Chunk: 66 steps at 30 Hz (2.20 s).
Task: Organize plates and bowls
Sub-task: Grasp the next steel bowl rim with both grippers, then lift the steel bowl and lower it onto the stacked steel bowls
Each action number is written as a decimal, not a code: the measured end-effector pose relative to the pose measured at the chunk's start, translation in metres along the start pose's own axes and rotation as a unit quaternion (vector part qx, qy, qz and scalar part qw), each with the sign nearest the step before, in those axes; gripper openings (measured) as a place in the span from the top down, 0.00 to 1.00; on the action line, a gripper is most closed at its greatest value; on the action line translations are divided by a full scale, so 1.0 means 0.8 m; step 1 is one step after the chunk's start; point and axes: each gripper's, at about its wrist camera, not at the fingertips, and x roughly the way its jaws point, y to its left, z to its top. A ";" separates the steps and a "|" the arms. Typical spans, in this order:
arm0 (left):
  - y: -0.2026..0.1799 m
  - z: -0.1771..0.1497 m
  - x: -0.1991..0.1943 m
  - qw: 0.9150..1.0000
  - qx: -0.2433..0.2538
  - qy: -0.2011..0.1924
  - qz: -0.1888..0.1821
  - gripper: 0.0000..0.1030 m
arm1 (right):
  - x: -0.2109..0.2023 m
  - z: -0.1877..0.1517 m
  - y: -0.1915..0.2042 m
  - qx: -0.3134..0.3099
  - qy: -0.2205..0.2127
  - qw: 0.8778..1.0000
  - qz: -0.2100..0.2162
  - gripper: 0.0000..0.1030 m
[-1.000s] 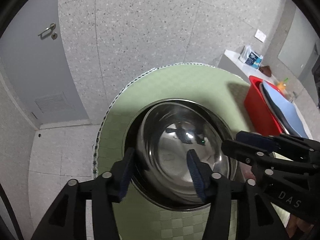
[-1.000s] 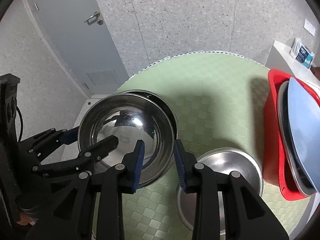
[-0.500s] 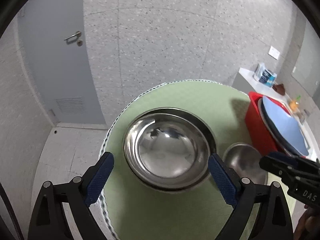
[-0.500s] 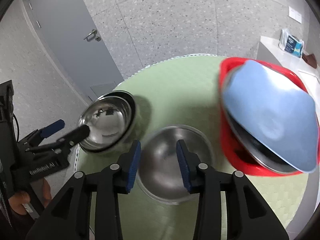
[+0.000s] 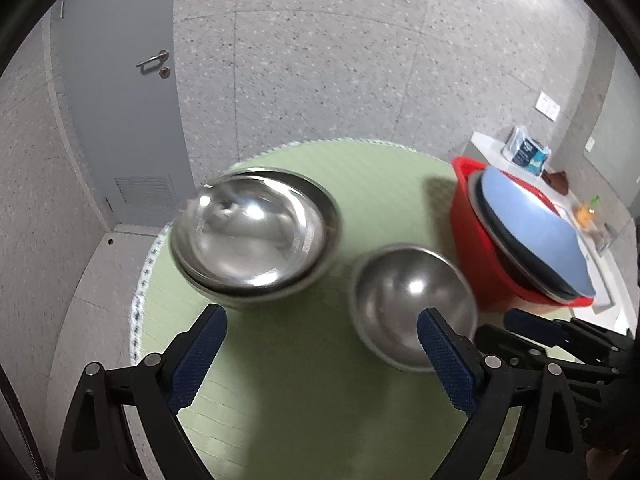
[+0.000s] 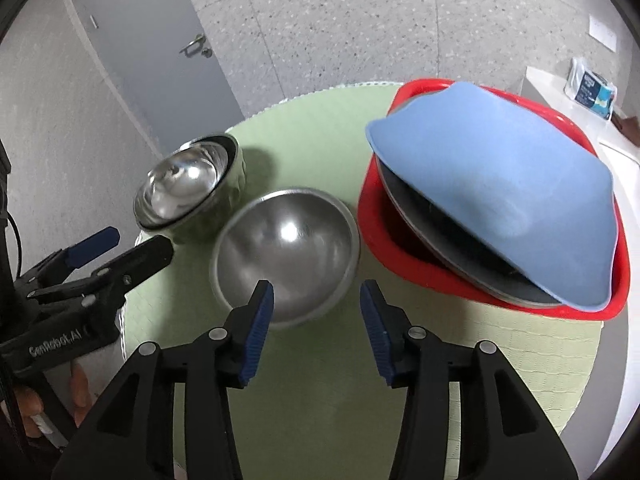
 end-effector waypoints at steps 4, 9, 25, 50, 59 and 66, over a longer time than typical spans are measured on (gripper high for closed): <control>-0.014 -0.003 0.017 1.000 -0.008 0.020 -0.004 0.12 | 0.002 -0.008 -0.011 0.000 0.000 1.000 -0.002 0.54; -0.014 0.010 0.051 0.998 -0.027 0.056 -0.008 0.21 | 0.005 -0.009 -0.023 0.003 -0.002 1.000 -0.006 0.52; 0.006 0.047 0.134 0.992 -0.021 0.112 -0.052 0.72 | 0.043 -0.004 -0.023 0.009 0.023 1.000 0.011 0.52; 0.030 0.064 0.047 0.990 0.092 0.033 -0.106 0.81 | 0.003 -0.001 0.030 0.026 -0.016 1.000 -0.009 0.76; 0.100 0.075 0.018 0.993 0.063 0.012 -0.100 0.81 | 0.013 0.037 0.091 0.008 -0.035 0.999 0.006 0.76; 0.155 0.083 0.020 0.996 0.033 0.026 -0.084 0.81 | 0.050 0.062 0.123 0.008 -0.014 0.999 0.034 0.76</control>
